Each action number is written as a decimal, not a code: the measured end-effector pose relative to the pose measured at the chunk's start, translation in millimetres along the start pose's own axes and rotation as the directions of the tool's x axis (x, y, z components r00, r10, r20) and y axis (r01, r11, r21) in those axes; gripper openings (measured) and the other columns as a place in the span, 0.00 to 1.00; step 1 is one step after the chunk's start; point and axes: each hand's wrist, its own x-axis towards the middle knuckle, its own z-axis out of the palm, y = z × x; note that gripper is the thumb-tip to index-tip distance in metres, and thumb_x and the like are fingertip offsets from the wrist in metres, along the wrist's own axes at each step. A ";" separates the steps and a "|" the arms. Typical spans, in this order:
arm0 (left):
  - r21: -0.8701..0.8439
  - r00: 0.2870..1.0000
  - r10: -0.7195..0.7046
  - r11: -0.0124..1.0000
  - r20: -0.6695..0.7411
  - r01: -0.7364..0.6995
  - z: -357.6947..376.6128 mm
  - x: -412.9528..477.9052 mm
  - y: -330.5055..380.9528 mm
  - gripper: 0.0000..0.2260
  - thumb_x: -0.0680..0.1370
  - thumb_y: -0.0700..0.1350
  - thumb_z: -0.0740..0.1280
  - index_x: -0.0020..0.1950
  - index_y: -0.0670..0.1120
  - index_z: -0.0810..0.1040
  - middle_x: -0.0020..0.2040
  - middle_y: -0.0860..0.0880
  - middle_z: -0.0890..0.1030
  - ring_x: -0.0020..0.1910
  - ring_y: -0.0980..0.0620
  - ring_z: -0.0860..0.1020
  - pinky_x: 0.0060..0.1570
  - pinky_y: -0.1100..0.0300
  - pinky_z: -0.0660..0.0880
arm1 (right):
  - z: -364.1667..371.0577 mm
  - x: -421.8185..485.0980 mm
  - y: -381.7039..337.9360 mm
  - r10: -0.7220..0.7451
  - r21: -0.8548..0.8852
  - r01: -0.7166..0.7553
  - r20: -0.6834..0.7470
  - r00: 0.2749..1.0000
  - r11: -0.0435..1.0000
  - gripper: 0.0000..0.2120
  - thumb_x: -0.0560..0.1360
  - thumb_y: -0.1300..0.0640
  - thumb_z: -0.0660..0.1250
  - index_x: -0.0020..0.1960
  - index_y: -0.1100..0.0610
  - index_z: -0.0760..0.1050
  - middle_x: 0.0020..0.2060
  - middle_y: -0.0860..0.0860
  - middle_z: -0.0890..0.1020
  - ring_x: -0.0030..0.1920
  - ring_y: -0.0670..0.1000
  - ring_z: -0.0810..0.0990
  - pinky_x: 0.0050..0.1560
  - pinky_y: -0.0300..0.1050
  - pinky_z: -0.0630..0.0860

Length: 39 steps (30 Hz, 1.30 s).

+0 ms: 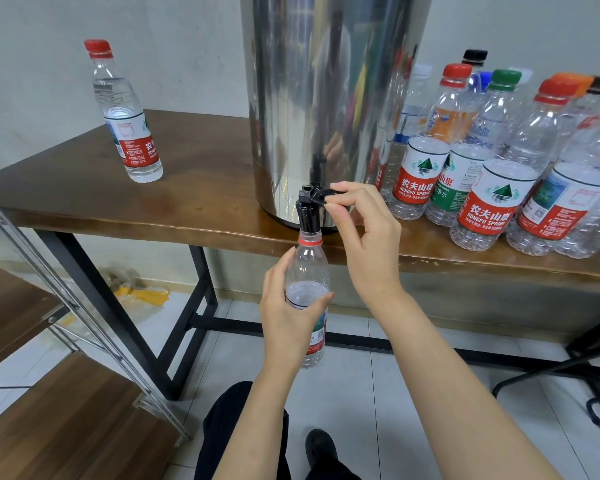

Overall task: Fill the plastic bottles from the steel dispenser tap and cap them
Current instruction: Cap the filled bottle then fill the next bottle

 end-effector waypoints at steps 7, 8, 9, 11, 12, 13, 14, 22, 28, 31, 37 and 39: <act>-0.016 1.000 0.002 1.000 0.000 -0.002 0.8 0.4 -0.8 0.37 0.68 0.43 0.80 0.70 0.63 0.67 0.66 0.63 0.71 0.67 0.63 0.70 0.68 0.48 0.73 | 0.1 -0.2 1.2 -0.001 0.003 0.001 0.003 1.000 1.000 0.09 0.80 0.54 0.64 0.49 0.58 0.81 0.55 0.45 0.80 0.56 0.45 0.78 0.52 0.37 0.75; -0.021 1.000 0.002 1.000 -0.001 -0.002 0.7 0.3 -0.6 0.37 0.68 0.42 0.80 0.70 0.63 0.67 0.65 0.63 0.72 0.67 0.63 0.70 0.68 0.49 0.72 | 0.1 -0.3 1.2 -0.002 0.004 0.002 0.002 1.000 1.000 0.09 0.80 0.54 0.64 0.49 0.58 0.81 0.55 0.46 0.80 0.56 0.46 0.78 0.52 0.37 0.74; -0.024 1.000 0.003 1.000 -0.003 -0.003 0.5 0.1 -0.4 0.37 0.68 0.42 0.80 0.69 0.63 0.67 0.65 0.63 0.72 0.67 0.62 0.70 0.68 0.49 0.72 | 0.1 -0.3 1.3 -0.002 0.003 0.002 0.000 1.000 1.000 0.09 0.80 0.54 0.64 0.49 0.58 0.81 0.55 0.47 0.80 0.56 0.46 0.78 0.52 0.37 0.74; -0.023 1.000 0.007 1.000 -0.005 -0.007 0.5 -0.2 -0.2 0.37 0.68 0.41 0.80 0.69 0.64 0.67 0.65 0.63 0.72 0.68 0.62 0.70 0.68 0.49 0.72 | 0.2 -0.1 1.4 -0.002 0.003 0.002 -0.001 1.000 1.000 0.09 0.80 0.54 0.64 0.49 0.58 0.81 0.55 0.48 0.81 0.57 0.46 0.78 0.52 0.37 0.74; -0.022 1.000 0.009 1.000 -0.005 -0.009 0.4 -0.4 -0.3 0.37 0.68 0.41 0.80 0.69 0.63 0.67 0.66 0.62 0.72 0.68 0.61 0.70 0.68 0.49 0.72 | 0.0 -0.1 1.2 -0.002 0.004 0.002 0.000 1.000 1.000 0.10 0.80 0.54 0.64 0.49 0.58 0.81 0.55 0.48 0.81 0.57 0.46 0.78 0.52 0.36 0.73; -0.021 1.000 0.010 1.000 -0.005 -0.010 0.7 -0.4 -0.1 0.37 0.68 0.41 0.80 0.70 0.62 0.67 0.66 0.62 0.72 0.68 0.61 0.70 0.68 0.49 0.72 | -0.1 0.0 1.1 -0.002 0.003 0.002 0.000 1.000 1.000 0.10 0.80 0.54 0.64 0.49 0.58 0.81 0.55 0.48 0.81 0.56 0.45 0.78 0.52 0.36 0.73; -0.020 1.000 0.012 1.000 -0.005 -0.012 0.8 -0.4 0.0 0.37 0.68 0.41 0.80 0.70 0.62 0.67 0.66 0.61 0.72 0.68 0.60 0.70 0.69 0.49 0.72 | -0.1 -0.1 0.9 -0.003 0.000 0.003 -0.001 1.000 1.000 0.10 0.80 0.53 0.64 0.49 0.58 0.81 0.55 0.48 0.80 0.56 0.45 0.78 0.52 0.35 0.73; -0.007 1.000 0.009 1.000 -0.007 -0.010 1.0 0.3 0.2 0.38 0.68 0.42 0.80 0.68 0.66 0.65 0.65 0.63 0.71 0.67 0.62 0.70 0.69 0.52 0.72 | -0.1 -0.3 1.0 -0.002 0.000 0.002 0.003 1.000 1.000 0.09 0.80 0.54 0.64 0.49 0.58 0.81 0.55 0.46 0.80 0.56 0.43 0.78 0.52 0.33 0.72; -0.010 1.000 0.021 1.000 -0.011 -0.021 0.4 0.4 0.8 0.38 0.67 0.41 0.80 0.66 0.68 0.65 0.64 0.65 0.71 0.66 0.65 0.70 0.69 0.53 0.71 | -0.2 -0.2 1.2 0.000 -0.005 0.000 0.005 1.000 1.000 0.09 0.80 0.54 0.64 0.50 0.58 0.81 0.55 0.45 0.79 0.57 0.43 0.78 0.52 0.32 0.72; -0.014 1.000 0.023 1.000 -0.010 -0.024 0.7 0.2 0.9 0.38 0.68 0.41 0.80 0.67 0.67 0.66 0.64 0.64 0.72 0.67 0.64 0.70 0.68 0.53 0.71 | -0.2 -0.4 1.9 -0.001 -0.002 0.001 0.005 1.000 1.000 0.09 0.80 0.54 0.64 0.50 0.58 0.81 0.55 0.45 0.79 0.56 0.42 0.77 0.53 0.32 0.72; -0.009 1.000 0.026 1.000 -0.007 -0.026 1.1 0.4 0.5 0.37 0.68 0.41 0.80 0.68 0.64 0.67 0.64 0.63 0.72 0.67 0.64 0.70 0.68 0.55 0.71 | 0.5 -0.8 2.8 -0.001 0.009 0.001 0.000 1.000 1.000 0.08 0.80 0.55 0.65 0.50 0.58 0.81 0.55 0.45 0.79 0.56 0.40 0.77 0.52 0.33 0.72; -0.016 1.000 0.021 1.000 -0.001 -0.022 1.3 0.4 0.5 0.36 0.68 0.41 0.80 0.70 0.61 0.68 0.65 0.61 0.72 0.67 0.63 0.70 0.69 0.54 0.71 | 0.3 -0.5 2.7 -0.002 0.011 0.002 -0.006 1.000 1.000 0.09 0.80 0.55 0.64 0.50 0.58 0.81 0.55 0.45 0.79 0.56 0.39 0.76 0.51 0.33 0.72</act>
